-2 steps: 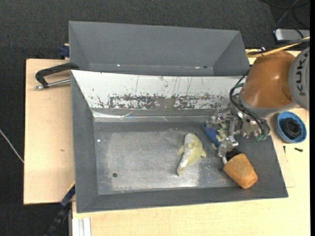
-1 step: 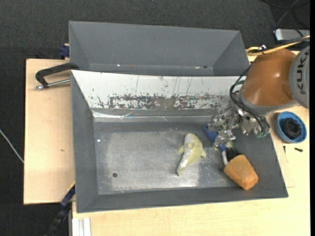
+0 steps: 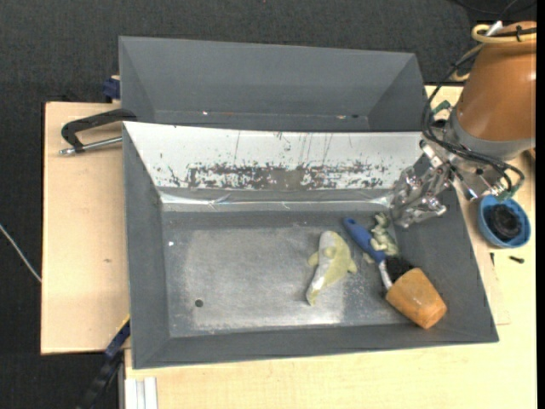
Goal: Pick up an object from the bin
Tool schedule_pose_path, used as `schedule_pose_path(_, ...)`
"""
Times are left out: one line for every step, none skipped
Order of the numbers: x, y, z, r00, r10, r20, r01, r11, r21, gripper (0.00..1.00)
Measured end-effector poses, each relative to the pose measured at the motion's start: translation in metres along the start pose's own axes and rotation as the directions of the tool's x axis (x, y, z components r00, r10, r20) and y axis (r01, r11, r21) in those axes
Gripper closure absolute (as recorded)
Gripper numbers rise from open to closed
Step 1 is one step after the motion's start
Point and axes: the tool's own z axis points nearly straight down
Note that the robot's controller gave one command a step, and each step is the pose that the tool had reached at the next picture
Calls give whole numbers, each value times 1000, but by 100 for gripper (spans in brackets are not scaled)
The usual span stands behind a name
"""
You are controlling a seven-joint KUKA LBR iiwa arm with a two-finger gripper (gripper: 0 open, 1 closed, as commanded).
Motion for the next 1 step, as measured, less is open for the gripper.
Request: schedule_pose_path(1, 0, 3, 1000, 2, -5, -2, 1000, -5, 0)
